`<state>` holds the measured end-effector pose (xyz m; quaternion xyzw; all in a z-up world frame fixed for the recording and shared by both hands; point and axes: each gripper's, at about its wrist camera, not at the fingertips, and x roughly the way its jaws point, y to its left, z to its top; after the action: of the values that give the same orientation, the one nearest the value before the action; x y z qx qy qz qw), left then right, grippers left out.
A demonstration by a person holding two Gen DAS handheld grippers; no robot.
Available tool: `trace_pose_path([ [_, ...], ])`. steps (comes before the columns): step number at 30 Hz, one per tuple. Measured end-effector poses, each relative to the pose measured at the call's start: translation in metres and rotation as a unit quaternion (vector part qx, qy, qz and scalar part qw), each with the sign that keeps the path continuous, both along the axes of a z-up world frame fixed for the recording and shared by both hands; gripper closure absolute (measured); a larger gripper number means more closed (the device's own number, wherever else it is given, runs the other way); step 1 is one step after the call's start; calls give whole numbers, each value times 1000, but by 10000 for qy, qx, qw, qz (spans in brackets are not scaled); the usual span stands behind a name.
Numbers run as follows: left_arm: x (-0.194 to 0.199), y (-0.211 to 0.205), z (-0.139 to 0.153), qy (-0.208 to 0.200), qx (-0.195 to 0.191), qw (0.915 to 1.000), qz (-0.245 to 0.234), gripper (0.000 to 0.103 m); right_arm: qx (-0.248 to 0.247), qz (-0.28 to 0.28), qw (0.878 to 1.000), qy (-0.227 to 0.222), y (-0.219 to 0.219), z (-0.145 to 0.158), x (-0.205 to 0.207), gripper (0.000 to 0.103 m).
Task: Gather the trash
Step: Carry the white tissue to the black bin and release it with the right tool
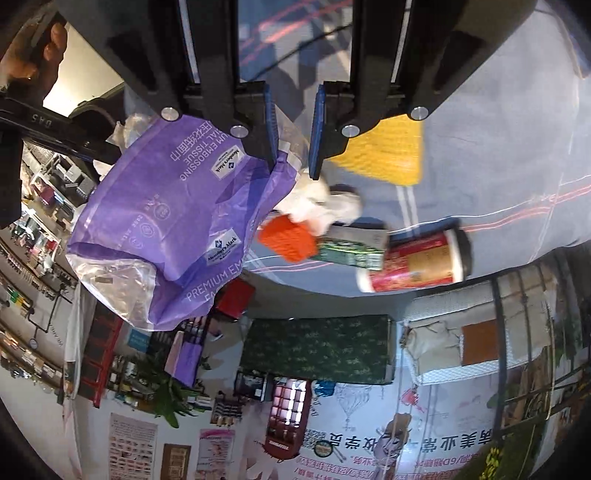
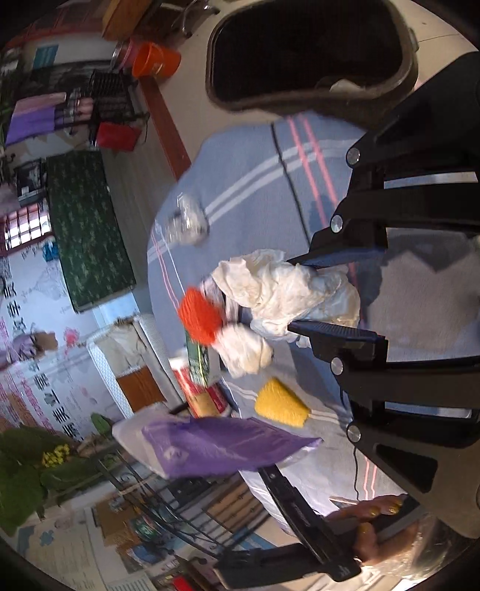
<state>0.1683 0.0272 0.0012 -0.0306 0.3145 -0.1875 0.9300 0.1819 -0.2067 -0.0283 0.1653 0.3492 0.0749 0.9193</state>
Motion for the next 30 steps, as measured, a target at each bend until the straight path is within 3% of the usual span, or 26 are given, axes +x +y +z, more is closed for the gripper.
trace_pose_path([
  [3,-5,-24,2,28,-229,9996,-175,87,-133,-332,9994,-28,-27,1,-14,74],
  [15,-20,-132,3,-115,-95,9935,-1129,87,-614,-1568,9853,285,-130,-1,-29,74],
  [20,-19,-163,4,-108,-49,9898,-1422,87,-936,-1717,9759,971,-158,-20,-6,74],
  [26,-21,-189,0,-11,-3,9861,-1663,87,-987,-1740,9591,2001,-182,-63,23,74],
  [30,-20,-200,-4,46,63,9845,-1753,87,-1101,-1798,9484,2369,-187,-79,31,69],
])
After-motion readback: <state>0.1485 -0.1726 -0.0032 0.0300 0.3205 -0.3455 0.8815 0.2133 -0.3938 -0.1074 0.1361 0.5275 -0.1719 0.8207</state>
